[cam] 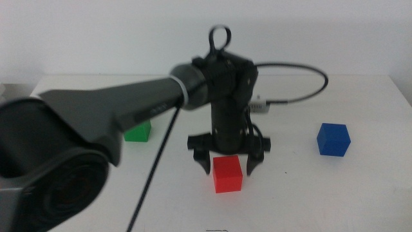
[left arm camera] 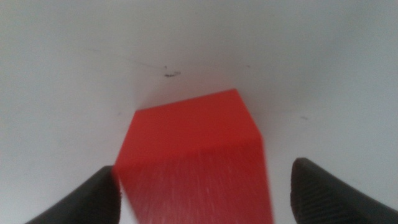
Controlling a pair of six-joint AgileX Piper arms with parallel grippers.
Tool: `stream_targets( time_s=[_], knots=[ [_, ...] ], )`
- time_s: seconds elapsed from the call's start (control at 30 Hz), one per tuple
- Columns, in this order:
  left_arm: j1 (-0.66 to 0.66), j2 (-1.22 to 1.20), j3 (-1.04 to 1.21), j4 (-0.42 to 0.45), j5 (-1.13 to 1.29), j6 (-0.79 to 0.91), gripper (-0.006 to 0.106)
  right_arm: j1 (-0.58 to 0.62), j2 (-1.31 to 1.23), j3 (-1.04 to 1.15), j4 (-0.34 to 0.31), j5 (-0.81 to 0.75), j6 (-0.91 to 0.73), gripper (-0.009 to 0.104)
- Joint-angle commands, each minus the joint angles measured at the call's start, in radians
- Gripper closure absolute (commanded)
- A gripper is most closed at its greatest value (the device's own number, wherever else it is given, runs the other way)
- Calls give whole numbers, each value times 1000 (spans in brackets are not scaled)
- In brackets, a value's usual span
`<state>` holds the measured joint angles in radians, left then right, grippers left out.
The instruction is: Stack red cubes first, then green, then blue cubes in a specific spot.
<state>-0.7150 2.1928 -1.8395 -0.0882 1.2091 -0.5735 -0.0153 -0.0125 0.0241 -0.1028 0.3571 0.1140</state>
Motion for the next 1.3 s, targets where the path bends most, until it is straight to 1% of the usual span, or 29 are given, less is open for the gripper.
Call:
stream_targets(
  time_s=[0.0,0.1,0.23,0.37,0.57,0.7,0.93,1.13,1.27],
  knots=[
    [11,-117,-49,-2,31,1,7,2,-15,-7,-16,-63,-8,24],
    [21,-168,-72,20,67,-1,7,2,-15,-7,-16,-63,-8,24],
    [33,-230,-86,94,105,-10,7,2,-15,-7,-16,-63,-8,24],
    [52,-287,-86,139,105,-10,7,2,-15,-7,-16,-63,-8,24],
    [125,-344,-86,139,105,20,7,2,-15,-7,-16,-62,-8,24],
    [191,-354,-86,139,105,118,7,2,-15,-7,-16,-62,-8,24],
    [348,-348,-86,108,105,261,7,2,-15,-7,-16,-62,-8,24],
    [451,-294,-86,111,105,374,7,2,-15,-7,-16,-62,-8,24],
    [486,-238,-86,102,85,408,7,2,-15,-7,-16,-62,-8,24]
  ],
)
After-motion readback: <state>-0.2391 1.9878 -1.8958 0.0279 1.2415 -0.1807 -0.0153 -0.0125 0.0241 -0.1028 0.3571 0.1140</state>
